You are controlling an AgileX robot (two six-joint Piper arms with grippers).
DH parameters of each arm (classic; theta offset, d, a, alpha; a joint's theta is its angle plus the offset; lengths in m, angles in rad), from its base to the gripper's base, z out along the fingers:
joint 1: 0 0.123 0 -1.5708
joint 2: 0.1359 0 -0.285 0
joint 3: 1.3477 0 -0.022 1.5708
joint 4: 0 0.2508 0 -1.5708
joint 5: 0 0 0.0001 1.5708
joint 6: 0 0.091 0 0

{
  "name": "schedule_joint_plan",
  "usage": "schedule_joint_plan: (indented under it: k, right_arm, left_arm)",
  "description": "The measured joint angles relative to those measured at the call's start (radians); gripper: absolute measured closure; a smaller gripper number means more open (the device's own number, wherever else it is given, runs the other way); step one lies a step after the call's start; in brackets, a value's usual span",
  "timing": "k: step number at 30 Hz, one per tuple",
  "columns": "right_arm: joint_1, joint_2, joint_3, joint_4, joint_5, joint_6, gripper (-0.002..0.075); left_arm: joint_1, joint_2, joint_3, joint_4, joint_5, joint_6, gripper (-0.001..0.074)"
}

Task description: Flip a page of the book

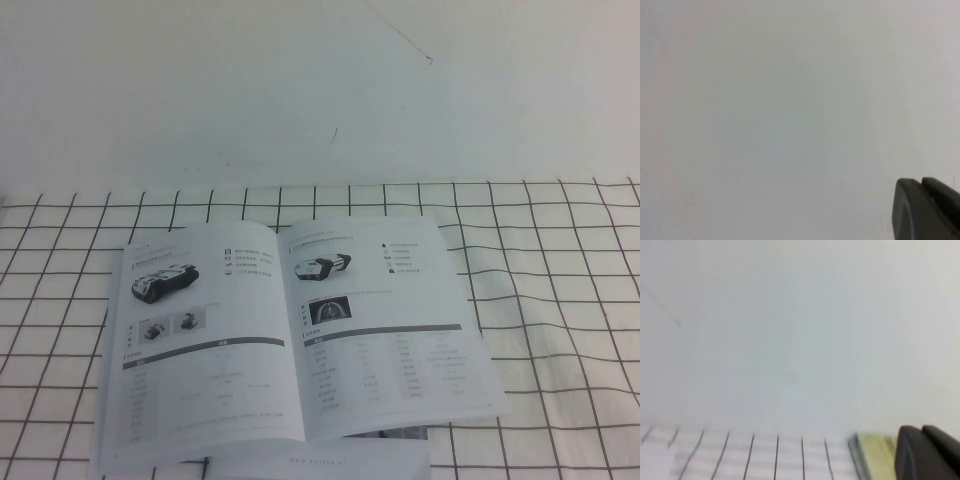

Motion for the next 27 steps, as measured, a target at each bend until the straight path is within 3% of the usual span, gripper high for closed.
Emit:
schedule_joint_plan:
  k: [7, 12, 18, 23, 27]
  right_arm:
    - [0.0, 0.0, 0.0, 0.0, -0.346, 0.009, 0.0728]
    - [0.0, 0.0, 0.0, 0.0, -0.469, 0.011, 0.0728]
    - [0.0, 0.0, 0.0, 0.037, -0.512, -0.015, 0.0728]
    - [0.0, 0.0, 0.0, 0.053, -0.492, 0.024, 0.0728]
    - [0.0, 0.0, -0.024, 0.108, -0.315, 0.136, 0.0728]
  left_arm:
    - [0.0, 0.0, 0.0, 0.008, -0.523, -0.026, 0.0738]
    - [0.0, -0.007, 0.0, 0.011, -0.666, -0.042, 0.0738]
    - [0.0, -0.007, 0.0, 0.012, -0.653, -0.052, 0.0738]
    - [0.0, -0.007, 0.0, 0.012, -0.426, -0.096, 0.0738]
    - [0.0, -0.007, 0.0, 0.011, -0.297, -0.131, 0.0738]
